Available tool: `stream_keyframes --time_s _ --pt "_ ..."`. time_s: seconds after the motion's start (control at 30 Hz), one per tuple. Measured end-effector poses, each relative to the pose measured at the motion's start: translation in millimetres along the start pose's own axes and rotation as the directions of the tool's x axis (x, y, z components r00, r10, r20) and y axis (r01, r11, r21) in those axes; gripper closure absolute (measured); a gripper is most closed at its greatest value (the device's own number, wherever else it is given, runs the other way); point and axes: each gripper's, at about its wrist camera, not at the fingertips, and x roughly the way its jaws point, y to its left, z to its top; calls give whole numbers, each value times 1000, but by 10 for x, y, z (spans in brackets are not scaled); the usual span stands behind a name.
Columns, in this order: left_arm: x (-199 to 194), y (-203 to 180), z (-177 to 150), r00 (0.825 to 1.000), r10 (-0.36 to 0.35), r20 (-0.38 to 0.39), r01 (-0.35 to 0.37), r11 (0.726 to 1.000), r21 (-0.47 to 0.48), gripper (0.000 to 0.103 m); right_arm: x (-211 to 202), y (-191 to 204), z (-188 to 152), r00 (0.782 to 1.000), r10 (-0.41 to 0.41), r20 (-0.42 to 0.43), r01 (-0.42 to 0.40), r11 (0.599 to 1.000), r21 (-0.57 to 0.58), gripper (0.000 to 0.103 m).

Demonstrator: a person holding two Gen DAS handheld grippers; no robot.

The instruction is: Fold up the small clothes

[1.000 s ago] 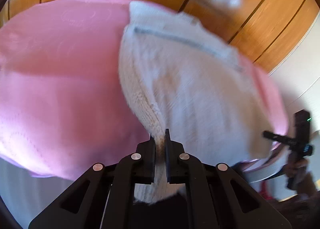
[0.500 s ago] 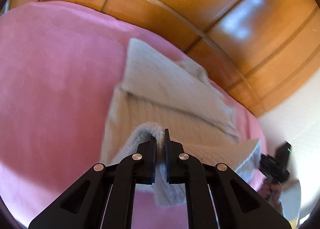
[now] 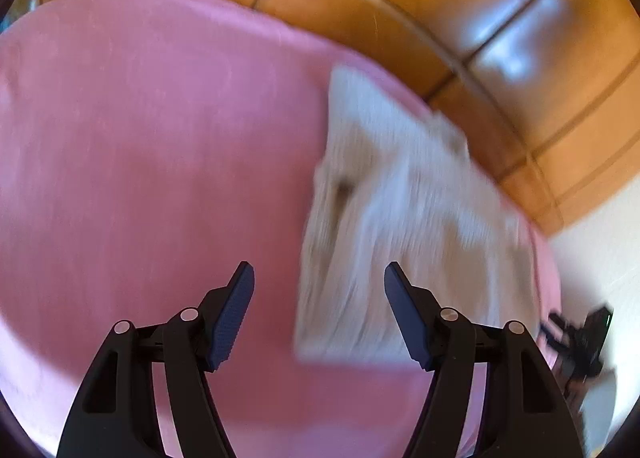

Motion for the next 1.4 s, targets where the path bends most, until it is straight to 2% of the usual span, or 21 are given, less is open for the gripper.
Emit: stream_keyframes --time_s 0.1,0.17,0.2,0.23,0.27,0.37,0.5,0.63,0.73,0.8,0.83,0.87,0.93,0.97,1.07,1.2,1.27,1.3,1.33,1.37,1.4 --pt "33 -47 -248 999 -4 -38 7 998 63 37 177 102 -169 998 -47 -42 44 996 -72 37" --pt "47 -154 -350 999 32 -6 -31 993 115 38 299 137 -218 995 -90 -41 86 993 -83 46" --pt "68 -192 -365 1000 27 -8 -26 991 131 44 348 151 -216 994 -104 -38 101 992 -80 54" --pt "116 -260 -368 999 15 -28 -11 989 150 65 357 148 -213 994 -108 -36 105 992 -74 66" --pt "171 -317 -366 998 44 -43 -36 986 165 81 356 162 -201 994 -101 -33 99 993 -60 74" --pt "172 -415 -412 997 77 -31 -69 975 210 103 230 229 -214 996 -84 -4 84 995 -49 84" --pt "-57 -367 -507 998 63 -13 -59 977 207 103 -77 262 -298 999 -32 40 33 999 -24 94" --pt "-318 -217 -659 998 58 -3 -57 983 174 103 -291 250 -438 998 9 56 -9 1000 7 95" --pt "-433 -118 -719 995 98 16 -99 980 175 103 -264 281 -536 999 -13 33 14 1000 -23 95" --pt "-486 -79 -662 995 93 42 -99 981 167 103 -213 289 -543 999 -25 27 26 999 -25 95" --pt "-496 -65 -629 993 102 52 -109 981 160 97 -184 292 -524 999 -28 26 29 999 -20 95" --pt "-485 -81 -558 993 100 60 -109 981 159 75 -165 297 -505 999 -31 27 32 999 -17 95" --pt "-458 -134 -448 992 86 90 -100 981 166 50 -126 294 -450 999 -38 29 39 999 -15 94" --pt "-419 -178 -379 990 89 107 -107 978 178 48 -115 285 -437 999 -39 27 40 999 -14 94" --pt "-202 -313 -165 992 85 98 -105 969 221 48 -67 267 -391 999 -48 20 48 999 -14 92" --pt "158 -421 51 997 69 42 -77 964 253 48 16 225 -321 997 -73 14 73 997 3 76" --pt "360 -410 109 998 63 -14 -58 966 252 51 38 175 -278 998 -66 18 65 998 19 71" --pt "461 -387 112 997 52 -62 -36 969 243 58 54 156 -261 998 -62 16 61 998 26 65" --pt "504 -377 100 995 48 -84 -27 971 237 81 79 139 -245 998 -61 14 60 998 33 62" --pt "509 -361 79 995 46 -84 -26 972 235 90 100 127 -242 998 -57 7 57 998 30 63" --pt "459 -342 42 997 30 -67 -14 973 231 94 130 140 -245 998 -56 -6 56 998 19 70"
